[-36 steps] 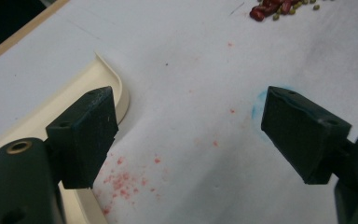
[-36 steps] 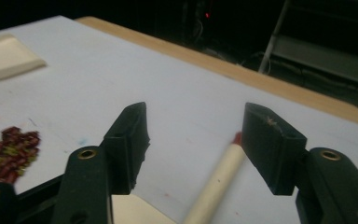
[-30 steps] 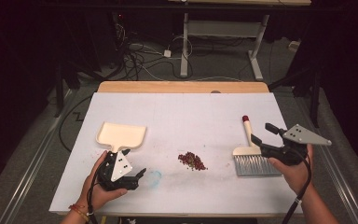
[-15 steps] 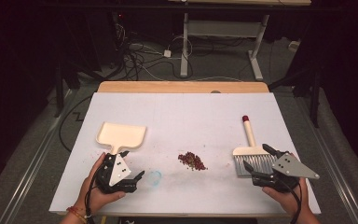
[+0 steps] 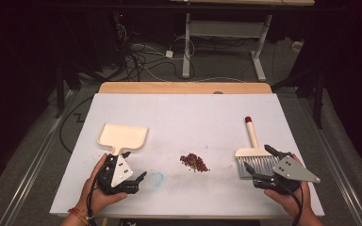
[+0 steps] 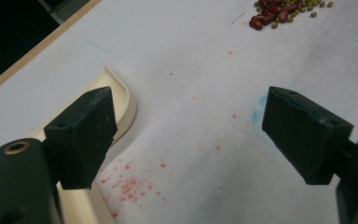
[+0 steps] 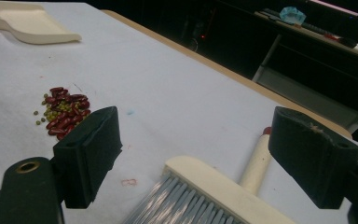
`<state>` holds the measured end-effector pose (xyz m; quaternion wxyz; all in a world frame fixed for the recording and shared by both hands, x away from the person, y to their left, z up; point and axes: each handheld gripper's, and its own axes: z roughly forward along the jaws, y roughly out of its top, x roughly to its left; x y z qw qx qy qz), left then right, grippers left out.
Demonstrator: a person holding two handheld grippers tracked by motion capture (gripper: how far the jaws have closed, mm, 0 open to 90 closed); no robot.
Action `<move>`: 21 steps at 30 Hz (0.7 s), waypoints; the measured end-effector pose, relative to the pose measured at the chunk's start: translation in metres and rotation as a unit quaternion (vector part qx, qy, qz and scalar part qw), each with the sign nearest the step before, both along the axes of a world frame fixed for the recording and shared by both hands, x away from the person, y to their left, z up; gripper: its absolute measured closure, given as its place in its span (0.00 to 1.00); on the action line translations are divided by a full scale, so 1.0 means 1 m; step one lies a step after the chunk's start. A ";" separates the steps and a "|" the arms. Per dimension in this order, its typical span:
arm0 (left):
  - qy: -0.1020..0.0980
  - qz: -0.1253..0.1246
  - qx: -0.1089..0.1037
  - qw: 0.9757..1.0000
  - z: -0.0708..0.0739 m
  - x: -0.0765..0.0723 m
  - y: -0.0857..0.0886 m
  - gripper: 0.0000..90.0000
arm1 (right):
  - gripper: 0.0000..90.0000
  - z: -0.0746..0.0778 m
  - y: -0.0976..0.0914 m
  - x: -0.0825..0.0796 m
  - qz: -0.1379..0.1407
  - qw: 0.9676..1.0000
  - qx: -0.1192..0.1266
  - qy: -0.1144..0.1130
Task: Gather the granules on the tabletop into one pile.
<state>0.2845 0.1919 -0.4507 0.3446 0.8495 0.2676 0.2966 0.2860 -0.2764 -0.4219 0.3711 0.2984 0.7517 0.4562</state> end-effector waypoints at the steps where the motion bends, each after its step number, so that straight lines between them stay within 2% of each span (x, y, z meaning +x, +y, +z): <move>1: 0.000 -0.001 0.001 1.000 0.000 0.000 0.000 0.19 | 0.20 0.001 0.000 -0.001 0.000 1.000 0.003 -0.001; 14: -0.002 0.004 0.004 1.000 0.000 0.001 0.001 0.19 | 0.20 0.004 0.002 -0.003 0.004 1.000 0.006 -0.009; 19: -0.005 0.007 0.008 1.000 0.000 0.001 0.001 0.19 | 0.20 -0.001 0.004 0.000 0.003 1.000 -0.001 0.003; 21: -0.005 0.010 0.004 1.000 0.000 0.001 0.001 0.19 | 0.20 -0.003 0.006 0.001 0.004 1.000 -0.008 0.004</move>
